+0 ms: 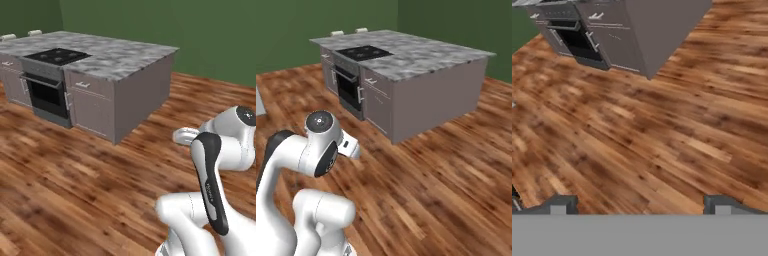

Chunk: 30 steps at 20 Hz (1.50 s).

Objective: Take a sugar cube from the saucer and place it inside the coffee. Then, grab milk from the fridge and place it next to the coffee on the counter to sweeten the coffee.

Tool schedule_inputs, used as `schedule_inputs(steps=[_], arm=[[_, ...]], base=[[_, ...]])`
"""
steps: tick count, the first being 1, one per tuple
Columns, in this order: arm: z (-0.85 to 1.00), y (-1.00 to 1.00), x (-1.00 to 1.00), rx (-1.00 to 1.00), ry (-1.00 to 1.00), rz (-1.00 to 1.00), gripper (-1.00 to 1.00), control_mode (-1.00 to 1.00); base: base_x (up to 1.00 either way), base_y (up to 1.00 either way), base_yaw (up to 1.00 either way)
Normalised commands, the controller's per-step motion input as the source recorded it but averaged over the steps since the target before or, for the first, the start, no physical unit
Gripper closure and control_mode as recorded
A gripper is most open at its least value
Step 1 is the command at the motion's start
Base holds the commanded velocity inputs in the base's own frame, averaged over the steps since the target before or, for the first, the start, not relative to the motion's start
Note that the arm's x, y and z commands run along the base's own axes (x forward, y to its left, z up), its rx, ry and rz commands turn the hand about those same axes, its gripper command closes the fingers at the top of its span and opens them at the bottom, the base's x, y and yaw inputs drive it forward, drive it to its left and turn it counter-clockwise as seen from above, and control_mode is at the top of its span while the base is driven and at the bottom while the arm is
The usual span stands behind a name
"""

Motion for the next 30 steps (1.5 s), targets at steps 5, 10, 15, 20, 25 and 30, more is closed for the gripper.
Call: schedule_inputs(steps=[5, 10, 15, 20, 25, 30], arm=[[0.0, 0.0, 0.0, 0.0, 0.0, 0.0, -1.0, 1.0], [0.0, 0.0, 0.0, 0.0, 0.0, 0.0, -1.0, 1.0], [0.0, 0.0, 0.0, 0.0, 0.0, 0.0, -1.0, 1.0], [0.0, 0.0, 0.0, 0.0, 0.0, 0.0, -1.0, 1.0], [0.0, 0.0, 0.0, 0.0, 0.0, 0.0, -1.0, 1.0], [0.0, 0.0, 0.0, 0.0, 0.0, 0.0, -1.0, 1.0]], base=[[0.88, 0.12, 0.64], [1.0, 0.02, 0.52], [1.0, -0.21, 0.42], [1.0, -0.34, 0.39], [1.0, -0.46, 0.34], [1.0, -0.31, 0.34]])
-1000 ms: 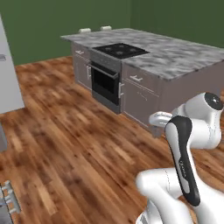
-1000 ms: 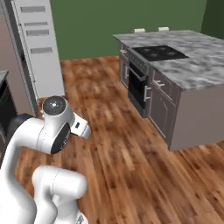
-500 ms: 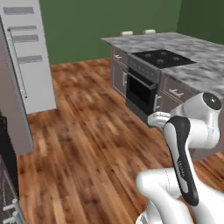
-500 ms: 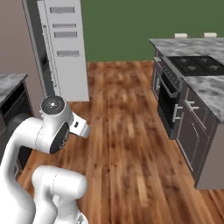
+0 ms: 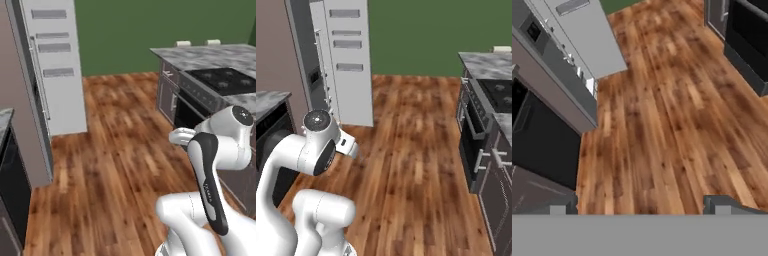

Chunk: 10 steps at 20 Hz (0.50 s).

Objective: Take a sugar cube from the saucer and place it inside the coffee. Then, grab milk from the fridge and place it next to the coffee on the counter to sweeten the coffee.

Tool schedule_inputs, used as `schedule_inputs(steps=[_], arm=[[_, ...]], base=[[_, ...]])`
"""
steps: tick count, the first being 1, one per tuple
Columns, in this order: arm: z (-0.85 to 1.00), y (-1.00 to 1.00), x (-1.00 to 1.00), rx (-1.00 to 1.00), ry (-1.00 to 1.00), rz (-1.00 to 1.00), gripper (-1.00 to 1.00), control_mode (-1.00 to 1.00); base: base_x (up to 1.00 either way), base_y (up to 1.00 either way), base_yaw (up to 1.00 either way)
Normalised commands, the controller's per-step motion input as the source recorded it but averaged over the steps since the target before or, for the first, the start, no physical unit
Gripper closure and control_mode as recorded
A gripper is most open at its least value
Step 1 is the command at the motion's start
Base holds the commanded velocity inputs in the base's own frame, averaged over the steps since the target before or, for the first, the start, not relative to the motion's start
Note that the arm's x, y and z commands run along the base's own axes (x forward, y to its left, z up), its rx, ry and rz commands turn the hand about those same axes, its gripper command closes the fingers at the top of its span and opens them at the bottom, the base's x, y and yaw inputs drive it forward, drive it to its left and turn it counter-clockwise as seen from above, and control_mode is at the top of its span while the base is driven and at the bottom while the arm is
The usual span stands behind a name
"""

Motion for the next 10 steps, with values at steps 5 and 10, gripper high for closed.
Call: schedule_inputs(steps=[5, 10], arm=[[0.0, 0.0, 0.0, 0.0, 0.0, 0.0, -1.0, 1.0], [0.0, 0.0, 0.0, 0.0, 0.0, 0.0, -1.0, 1.0]], base=[[1.0, -0.1, 0.33], [1.0, -0.14, 0.31]])
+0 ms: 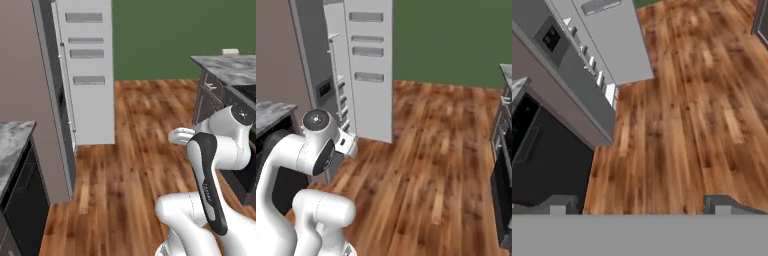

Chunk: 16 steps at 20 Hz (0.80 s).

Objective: Take a sugar cube from the saucer and place it inside the coffee. Then, grab milk from the fridge and place it next to the coffee on the counter to sweeten the coffee.

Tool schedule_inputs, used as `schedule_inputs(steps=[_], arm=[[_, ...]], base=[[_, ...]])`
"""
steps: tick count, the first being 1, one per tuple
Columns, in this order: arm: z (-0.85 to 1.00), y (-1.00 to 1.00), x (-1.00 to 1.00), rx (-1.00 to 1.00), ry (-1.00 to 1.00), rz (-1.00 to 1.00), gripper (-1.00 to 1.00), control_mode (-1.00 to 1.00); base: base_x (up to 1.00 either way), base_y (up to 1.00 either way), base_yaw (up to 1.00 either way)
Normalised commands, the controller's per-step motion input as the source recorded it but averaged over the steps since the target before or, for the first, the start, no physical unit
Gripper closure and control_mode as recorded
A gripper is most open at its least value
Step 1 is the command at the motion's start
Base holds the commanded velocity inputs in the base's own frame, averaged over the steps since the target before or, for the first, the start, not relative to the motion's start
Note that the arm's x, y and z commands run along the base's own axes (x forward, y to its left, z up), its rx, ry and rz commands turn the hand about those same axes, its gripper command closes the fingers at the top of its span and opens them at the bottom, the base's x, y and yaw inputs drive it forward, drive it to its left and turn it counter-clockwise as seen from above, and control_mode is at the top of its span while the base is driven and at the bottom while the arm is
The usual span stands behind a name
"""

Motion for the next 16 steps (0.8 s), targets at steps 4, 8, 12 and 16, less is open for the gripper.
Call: schedule_inputs(steps=[4, 8, 12, 16], arm=[[0.0, 0.0, 0.0, 0.0, 0.0, 0.0, -1.0, 1.0], [0.0, 0.0, 0.0, 0.0, 0.0, 0.0, -1.0, 1.0], [0.0, 0.0, 0.0, 0.0, 0.0, 0.0, -1.0, 1.0], [0.0, 0.0, 0.0, 0.0, 0.0, 0.0, -1.0, 1.0]], base=[[1.0, -0.31, 0.26], [1.0, -0.38, 0.24], [1.0, -0.4, 0.24], [1.0, -0.5, 0.23]])
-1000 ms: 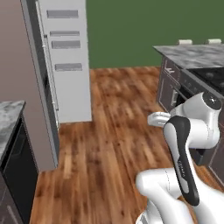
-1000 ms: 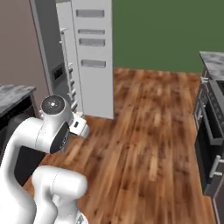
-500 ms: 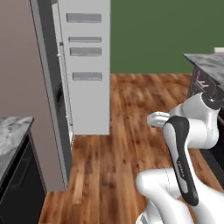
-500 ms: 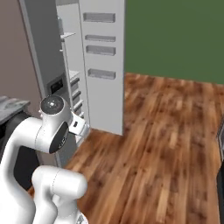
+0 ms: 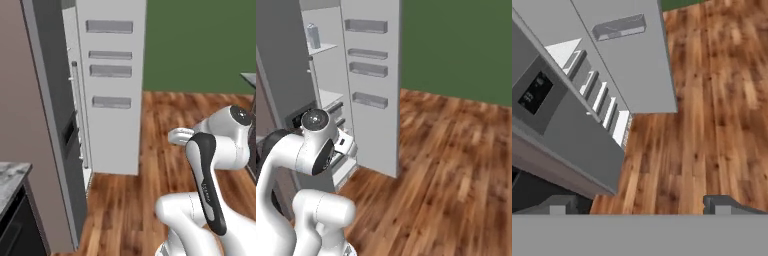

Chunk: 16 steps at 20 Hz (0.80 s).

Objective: Take a sugar cube from the saucer and place it inside the coffee. Then, grab milk from the fridge and place it next to the coffee on the counter to sweeten the coffee.

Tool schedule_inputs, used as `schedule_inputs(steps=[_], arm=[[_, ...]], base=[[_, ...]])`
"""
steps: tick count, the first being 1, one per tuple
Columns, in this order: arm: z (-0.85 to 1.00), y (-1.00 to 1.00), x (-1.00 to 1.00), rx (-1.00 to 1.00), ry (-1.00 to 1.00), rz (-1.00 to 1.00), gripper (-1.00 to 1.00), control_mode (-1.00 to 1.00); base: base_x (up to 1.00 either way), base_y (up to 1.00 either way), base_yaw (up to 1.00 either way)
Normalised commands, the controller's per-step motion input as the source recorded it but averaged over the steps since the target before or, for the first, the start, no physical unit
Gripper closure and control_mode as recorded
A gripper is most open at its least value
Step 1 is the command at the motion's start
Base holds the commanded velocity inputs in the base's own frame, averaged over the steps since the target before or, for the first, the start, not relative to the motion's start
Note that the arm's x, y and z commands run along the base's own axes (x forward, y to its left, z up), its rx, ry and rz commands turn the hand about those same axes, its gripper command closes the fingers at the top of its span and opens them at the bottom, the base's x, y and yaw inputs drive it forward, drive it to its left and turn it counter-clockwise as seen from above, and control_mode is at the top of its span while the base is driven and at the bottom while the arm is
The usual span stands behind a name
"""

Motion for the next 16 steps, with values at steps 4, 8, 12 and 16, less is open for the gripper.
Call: schedule_inputs(steps=[4, 8, 12, 16], arm=[[0.0, 0.0, 0.0, 0.0, 0.0, 0.0, -1.0, 1.0], [0.0, 0.0, 0.0, 0.0, 0.0, 0.0, -1.0, 1.0], [0.0, 0.0, 0.0, 0.0, 0.0, 0.0, -1.0, 1.0], [0.0, 0.0, 0.0, 0.0, 0.0, 0.0, -1.0, 1.0]], base=[[1.0, -0.53, 0.26], [0.97, -0.57, 0.49], [0.65, -0.51, 0.78], [0.67, -0.61, 0.73]])
